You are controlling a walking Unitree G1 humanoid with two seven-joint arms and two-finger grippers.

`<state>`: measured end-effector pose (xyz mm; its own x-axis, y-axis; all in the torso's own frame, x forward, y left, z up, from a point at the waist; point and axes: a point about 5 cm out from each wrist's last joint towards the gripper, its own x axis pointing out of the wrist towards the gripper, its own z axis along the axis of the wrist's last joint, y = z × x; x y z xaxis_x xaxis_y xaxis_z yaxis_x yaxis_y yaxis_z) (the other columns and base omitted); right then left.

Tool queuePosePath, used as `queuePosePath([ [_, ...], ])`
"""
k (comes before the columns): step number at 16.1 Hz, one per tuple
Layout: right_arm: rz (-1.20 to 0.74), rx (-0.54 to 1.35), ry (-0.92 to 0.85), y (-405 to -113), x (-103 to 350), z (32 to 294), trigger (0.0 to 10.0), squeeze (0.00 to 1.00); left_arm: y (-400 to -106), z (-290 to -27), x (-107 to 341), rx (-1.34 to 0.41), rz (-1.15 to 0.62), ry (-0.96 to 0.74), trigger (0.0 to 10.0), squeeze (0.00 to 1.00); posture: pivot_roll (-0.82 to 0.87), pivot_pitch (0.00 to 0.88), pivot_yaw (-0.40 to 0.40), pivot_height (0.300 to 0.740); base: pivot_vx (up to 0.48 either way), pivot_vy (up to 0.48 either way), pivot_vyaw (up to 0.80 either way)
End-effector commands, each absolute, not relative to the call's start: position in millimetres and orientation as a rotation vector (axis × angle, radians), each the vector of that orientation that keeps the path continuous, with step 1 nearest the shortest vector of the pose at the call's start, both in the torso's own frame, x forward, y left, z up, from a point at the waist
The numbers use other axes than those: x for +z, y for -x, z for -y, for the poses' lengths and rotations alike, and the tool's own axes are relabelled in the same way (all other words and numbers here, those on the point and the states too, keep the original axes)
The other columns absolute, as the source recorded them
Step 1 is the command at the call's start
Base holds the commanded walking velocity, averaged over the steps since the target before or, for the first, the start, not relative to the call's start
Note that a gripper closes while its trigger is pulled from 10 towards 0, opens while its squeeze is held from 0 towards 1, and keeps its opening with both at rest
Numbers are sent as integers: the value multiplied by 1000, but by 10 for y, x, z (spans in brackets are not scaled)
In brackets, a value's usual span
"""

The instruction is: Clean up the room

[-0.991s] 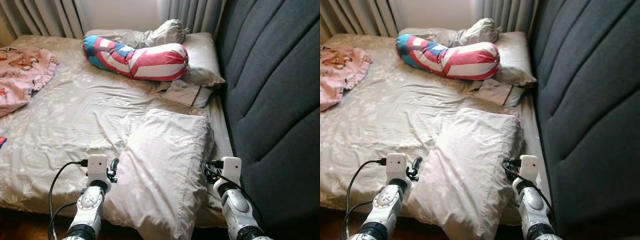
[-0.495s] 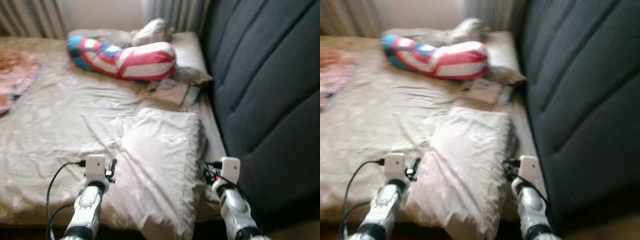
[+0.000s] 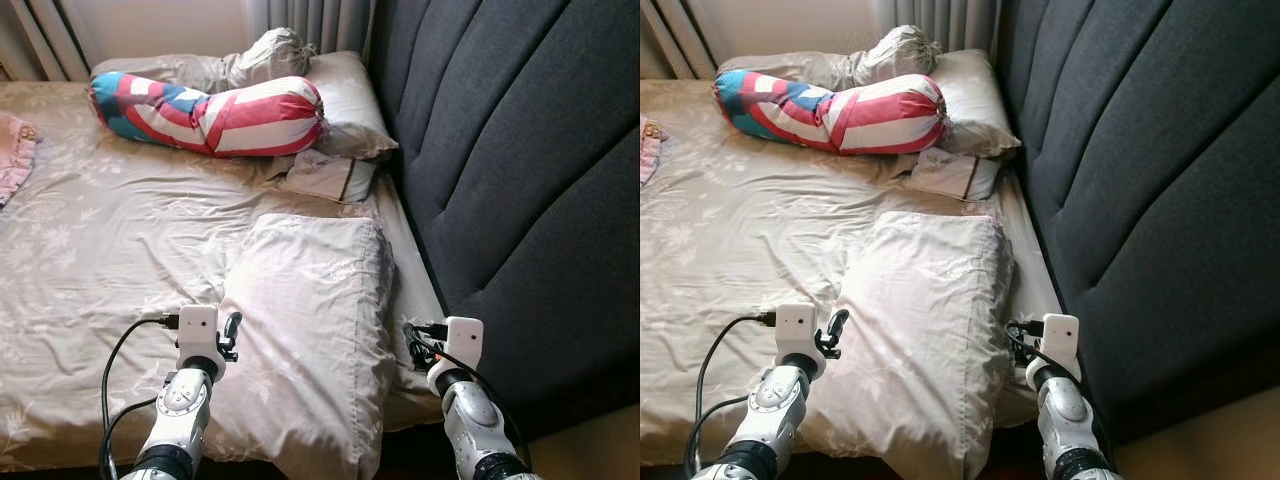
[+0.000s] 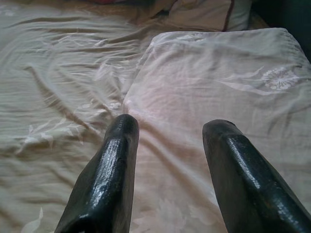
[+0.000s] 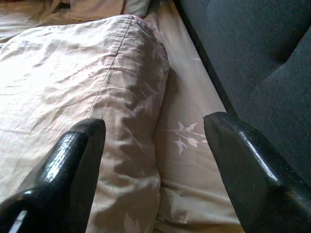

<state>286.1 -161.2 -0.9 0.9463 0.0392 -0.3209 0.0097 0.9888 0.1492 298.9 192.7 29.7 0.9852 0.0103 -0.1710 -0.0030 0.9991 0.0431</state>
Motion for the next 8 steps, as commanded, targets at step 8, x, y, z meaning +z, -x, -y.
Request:
queuePosePath([
  [8,-344,49,-111,-2848,-27,1586,10000,0,-2959,-1920,254,5,-195,-60,10000,0,-147,74,-74,740,109,0,0],
])
